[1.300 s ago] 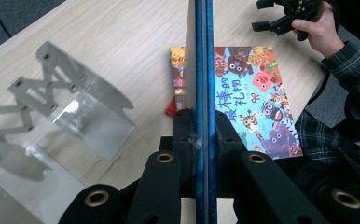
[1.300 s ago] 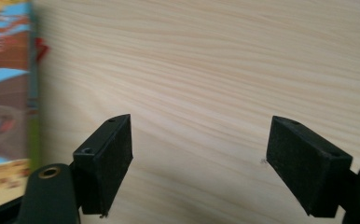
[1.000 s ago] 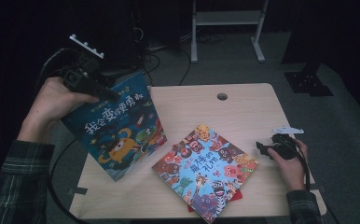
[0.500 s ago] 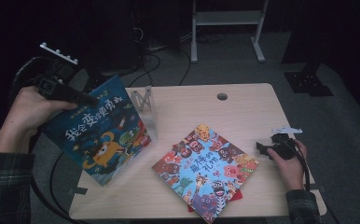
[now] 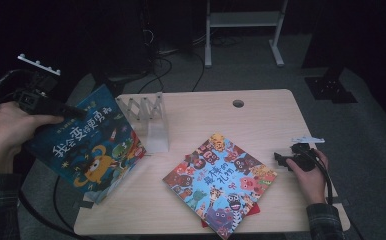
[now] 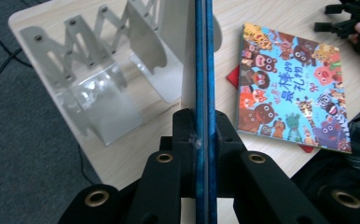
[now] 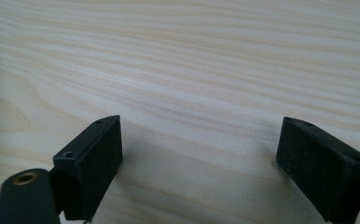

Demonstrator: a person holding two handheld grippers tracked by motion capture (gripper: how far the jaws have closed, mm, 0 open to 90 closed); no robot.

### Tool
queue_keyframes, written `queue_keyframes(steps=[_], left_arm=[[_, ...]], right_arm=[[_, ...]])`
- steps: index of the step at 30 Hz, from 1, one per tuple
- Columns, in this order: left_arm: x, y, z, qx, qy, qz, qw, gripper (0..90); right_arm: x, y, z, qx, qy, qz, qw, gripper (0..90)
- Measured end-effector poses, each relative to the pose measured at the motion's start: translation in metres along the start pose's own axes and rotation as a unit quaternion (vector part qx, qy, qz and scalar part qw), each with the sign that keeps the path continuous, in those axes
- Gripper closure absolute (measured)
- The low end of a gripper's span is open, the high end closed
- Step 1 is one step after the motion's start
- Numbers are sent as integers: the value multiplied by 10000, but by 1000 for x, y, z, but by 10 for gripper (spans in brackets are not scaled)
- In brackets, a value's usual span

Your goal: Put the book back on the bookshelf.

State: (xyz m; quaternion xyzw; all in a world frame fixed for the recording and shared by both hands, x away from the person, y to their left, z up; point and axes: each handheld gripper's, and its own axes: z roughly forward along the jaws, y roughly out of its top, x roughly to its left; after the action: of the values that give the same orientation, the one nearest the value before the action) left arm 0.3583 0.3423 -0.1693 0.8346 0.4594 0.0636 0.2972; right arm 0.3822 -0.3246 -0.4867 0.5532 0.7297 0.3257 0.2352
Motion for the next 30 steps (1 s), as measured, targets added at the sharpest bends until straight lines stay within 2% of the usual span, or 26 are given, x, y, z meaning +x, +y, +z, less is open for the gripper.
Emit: queue_keyframes(steps=[4, 14, 19, 23, 25, 30], left_arm=[[5, -3, -2, -7, 72, -91, 9999, 827], [28, -10, -3, 49, 273, -462, 9985, 827], [42, -11, -1, 76, 417, -699, 9967, 827], [47, -10, 1, 57, 551, -781, 9954, 827], [51, -7, 4, 71, 667, -879, 9939, 826], [60, 1, 13, 69, 754, -1057, 9915, 827]], right_arm=[[0, 0, 0, 0, 0, 0, 10000, 133], [0, 0, 0, 0, -1, 1, 10000, 133], [0, 0, 0, 0, -1, 0, 10000, 133], [0, 0, 0, 0, -1, 0, 10000, 133], [0, 0, 0, 0, -1, 1, 10000, 133], [0, 0, 0, 2, -1, -1, 10000, 133]])
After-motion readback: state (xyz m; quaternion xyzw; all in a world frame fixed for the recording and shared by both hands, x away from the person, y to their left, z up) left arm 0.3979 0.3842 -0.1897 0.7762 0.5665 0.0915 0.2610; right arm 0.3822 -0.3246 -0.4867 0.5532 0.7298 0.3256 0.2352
